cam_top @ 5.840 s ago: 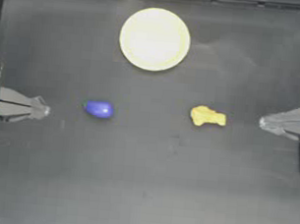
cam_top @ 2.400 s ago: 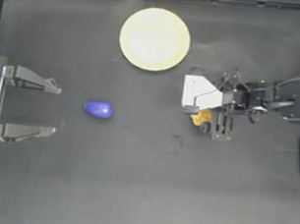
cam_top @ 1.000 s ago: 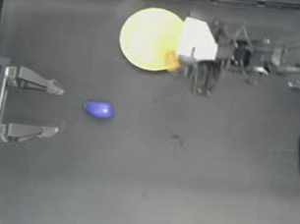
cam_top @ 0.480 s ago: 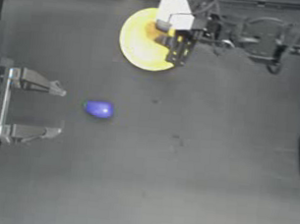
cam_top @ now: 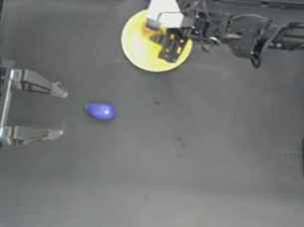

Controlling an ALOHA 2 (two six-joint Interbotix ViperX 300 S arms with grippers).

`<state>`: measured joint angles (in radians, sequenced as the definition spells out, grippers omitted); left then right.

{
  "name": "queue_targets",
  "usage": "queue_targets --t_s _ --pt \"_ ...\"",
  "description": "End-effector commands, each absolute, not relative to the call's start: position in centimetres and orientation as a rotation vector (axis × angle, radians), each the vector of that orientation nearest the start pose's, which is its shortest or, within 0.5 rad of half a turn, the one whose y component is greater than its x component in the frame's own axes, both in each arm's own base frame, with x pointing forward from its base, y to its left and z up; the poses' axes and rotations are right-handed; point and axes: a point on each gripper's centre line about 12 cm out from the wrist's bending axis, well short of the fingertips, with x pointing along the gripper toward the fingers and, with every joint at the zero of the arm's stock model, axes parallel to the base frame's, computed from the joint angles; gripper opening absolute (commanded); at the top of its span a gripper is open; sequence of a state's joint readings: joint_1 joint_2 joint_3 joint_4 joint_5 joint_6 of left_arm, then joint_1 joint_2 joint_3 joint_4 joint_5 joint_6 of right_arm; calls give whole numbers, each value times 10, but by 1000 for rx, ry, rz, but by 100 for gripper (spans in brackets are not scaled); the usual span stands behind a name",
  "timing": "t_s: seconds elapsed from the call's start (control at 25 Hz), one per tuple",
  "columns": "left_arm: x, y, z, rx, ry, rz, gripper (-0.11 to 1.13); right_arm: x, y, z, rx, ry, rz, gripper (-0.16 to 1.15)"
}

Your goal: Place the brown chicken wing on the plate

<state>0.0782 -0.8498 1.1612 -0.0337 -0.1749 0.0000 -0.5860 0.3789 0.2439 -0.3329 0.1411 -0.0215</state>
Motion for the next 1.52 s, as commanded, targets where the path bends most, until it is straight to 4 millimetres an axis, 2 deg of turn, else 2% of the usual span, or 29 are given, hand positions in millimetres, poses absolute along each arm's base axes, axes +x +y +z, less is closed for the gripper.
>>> queue_targets --t_s 0.04,0.52,0.6,0.88,0.96,1.08,1.24,1.52 --pt "220 19 271 -39 114 90 103 417 -288 143 -147 790 -476 35" --pt "220 20 271 -41 112 94 103 418 -288 132 -167 832 -462 41" --pt "220 20 271 -41 112 96 103 419 -286 131 -166 840 -460 50" --pt "220 20 271 -41 112 97 103 419 -288 131 -142 876 -472 94" --pt "220 20 272 -41 110 97 103 420 -289 133 -129 873 -478 103" --pt "221 20 272 -41 112 97 103 423 -287 136 -129 875 -476 102" --pt "221 21 270 -40 118 99 103 426 -278 148 -136 859 -467 102" --pt "221 23 270 -40 121 106 103 422 -256 193 -168 765 -454 102"
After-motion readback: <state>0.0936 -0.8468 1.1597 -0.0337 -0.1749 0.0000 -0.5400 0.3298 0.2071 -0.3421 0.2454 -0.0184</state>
